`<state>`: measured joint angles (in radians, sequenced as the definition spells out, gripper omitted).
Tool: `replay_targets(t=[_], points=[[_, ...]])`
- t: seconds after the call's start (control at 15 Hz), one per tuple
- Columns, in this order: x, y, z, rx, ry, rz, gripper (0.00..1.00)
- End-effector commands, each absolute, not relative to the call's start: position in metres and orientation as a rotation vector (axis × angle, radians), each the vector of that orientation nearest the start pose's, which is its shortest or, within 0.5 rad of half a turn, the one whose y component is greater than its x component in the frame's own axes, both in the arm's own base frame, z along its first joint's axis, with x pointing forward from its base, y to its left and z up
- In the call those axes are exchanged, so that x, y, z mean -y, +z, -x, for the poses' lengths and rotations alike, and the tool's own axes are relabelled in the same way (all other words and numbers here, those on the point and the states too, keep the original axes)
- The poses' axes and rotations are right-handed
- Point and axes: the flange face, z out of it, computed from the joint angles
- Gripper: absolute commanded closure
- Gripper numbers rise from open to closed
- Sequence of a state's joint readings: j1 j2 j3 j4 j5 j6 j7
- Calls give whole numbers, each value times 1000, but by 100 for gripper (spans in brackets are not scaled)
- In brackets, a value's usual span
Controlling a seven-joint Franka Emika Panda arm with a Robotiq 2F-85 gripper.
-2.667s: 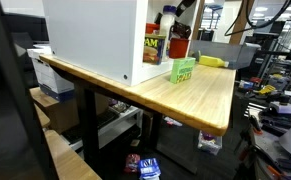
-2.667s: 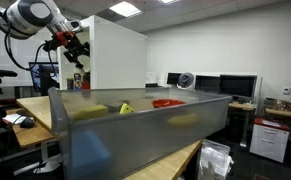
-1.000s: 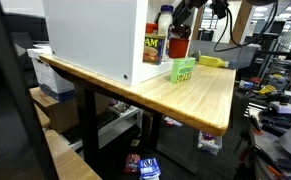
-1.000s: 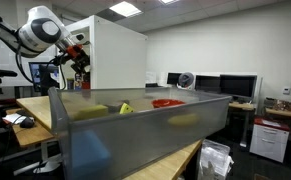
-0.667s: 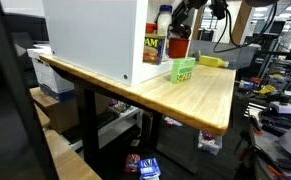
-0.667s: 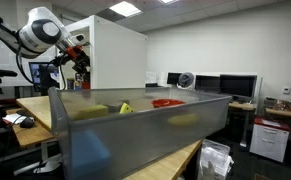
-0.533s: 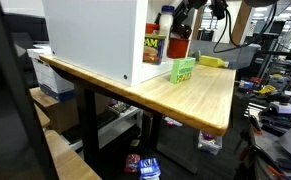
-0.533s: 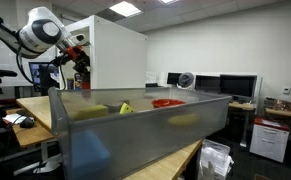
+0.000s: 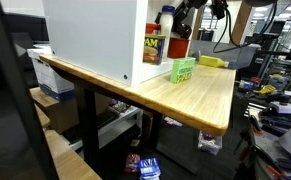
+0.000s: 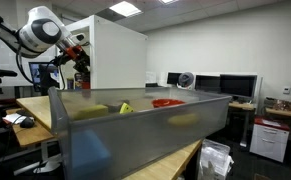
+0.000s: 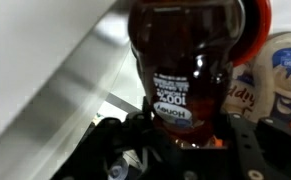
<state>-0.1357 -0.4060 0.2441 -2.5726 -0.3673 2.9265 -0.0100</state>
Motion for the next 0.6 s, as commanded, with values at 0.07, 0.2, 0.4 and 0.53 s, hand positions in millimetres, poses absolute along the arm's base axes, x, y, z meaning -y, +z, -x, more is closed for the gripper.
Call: replay_targets(t=[0.07, 0.2, 0.4, 0.53], points=[[-75, 492, -434, 607, -1240, 3049, 71], [-72, 496, -430, 553, -1229, 3034, 71], [-66, 504, -421, 474, -1228, 3008, 71], [-61, 509, -416, 425, -1240, 2993, 71]])
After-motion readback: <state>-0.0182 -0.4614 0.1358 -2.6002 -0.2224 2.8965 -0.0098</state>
